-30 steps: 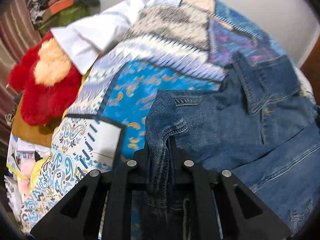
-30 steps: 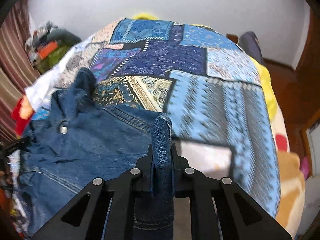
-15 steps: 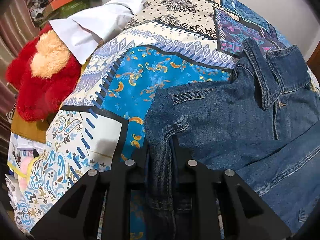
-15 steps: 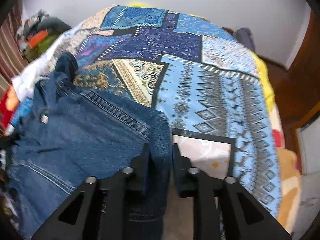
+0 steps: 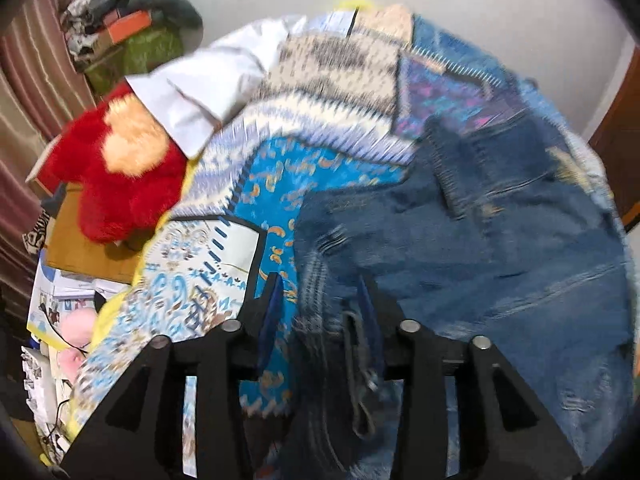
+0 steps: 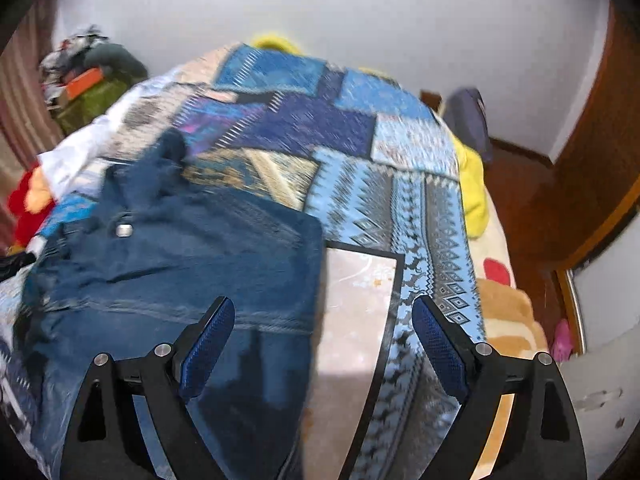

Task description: Fold large clothes

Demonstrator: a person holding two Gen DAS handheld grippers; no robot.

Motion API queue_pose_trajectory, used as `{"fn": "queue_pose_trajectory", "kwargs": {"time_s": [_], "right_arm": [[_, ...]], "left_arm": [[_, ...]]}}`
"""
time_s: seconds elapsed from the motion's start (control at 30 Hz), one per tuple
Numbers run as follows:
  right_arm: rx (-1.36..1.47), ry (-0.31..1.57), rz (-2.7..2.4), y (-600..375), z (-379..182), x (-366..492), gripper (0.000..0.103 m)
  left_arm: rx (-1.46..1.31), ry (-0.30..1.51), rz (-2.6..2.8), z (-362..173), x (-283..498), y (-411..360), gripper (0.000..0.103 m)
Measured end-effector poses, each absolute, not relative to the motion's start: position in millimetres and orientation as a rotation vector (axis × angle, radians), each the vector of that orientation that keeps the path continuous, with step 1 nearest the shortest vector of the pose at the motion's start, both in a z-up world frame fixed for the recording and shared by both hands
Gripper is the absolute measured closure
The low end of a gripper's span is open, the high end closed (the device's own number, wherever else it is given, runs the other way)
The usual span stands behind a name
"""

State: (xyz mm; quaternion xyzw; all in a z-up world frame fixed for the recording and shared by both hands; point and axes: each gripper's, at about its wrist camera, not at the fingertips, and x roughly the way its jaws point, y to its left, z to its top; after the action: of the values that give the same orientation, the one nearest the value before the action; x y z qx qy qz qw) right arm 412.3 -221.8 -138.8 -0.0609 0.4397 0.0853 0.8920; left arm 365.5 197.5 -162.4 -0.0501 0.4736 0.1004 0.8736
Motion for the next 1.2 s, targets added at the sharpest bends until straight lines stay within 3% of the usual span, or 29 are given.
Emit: {"fn": "queue_pose_trajectory", "kwargs": {"time_s": [0.23, 0.3, 0.4, 0.77, 1.2], "right_arm": [[-0.116, 0.815, 0.287, -202, -80, 345, 0.006], [-0.094, 0.798, 0.314, -201, -69, 325, 0.003], [-0.081, 0.774, 0.338, -197, -58, 297, 0.0], [0.041, 0.865, 0.367, -221, -83, 227, 0.0], [0.201, 1.124, 0.356, -260, -163, 187, 0.0]], "left_arm": [[-0.054, 0.814, 0.129, -91, 306, 157, 0.032], [-0.044, 0.78, 0.115, -78, 289, 150, 0.011], [-0.029, 0.745, 0.102, -69, 262, 140, 0.003], [-0.076, 0.827, 0.124, -102, 191, 152, 0.001], [-0.391, 1.207, 0.174, -248, 129, 207, 0.001]]}}
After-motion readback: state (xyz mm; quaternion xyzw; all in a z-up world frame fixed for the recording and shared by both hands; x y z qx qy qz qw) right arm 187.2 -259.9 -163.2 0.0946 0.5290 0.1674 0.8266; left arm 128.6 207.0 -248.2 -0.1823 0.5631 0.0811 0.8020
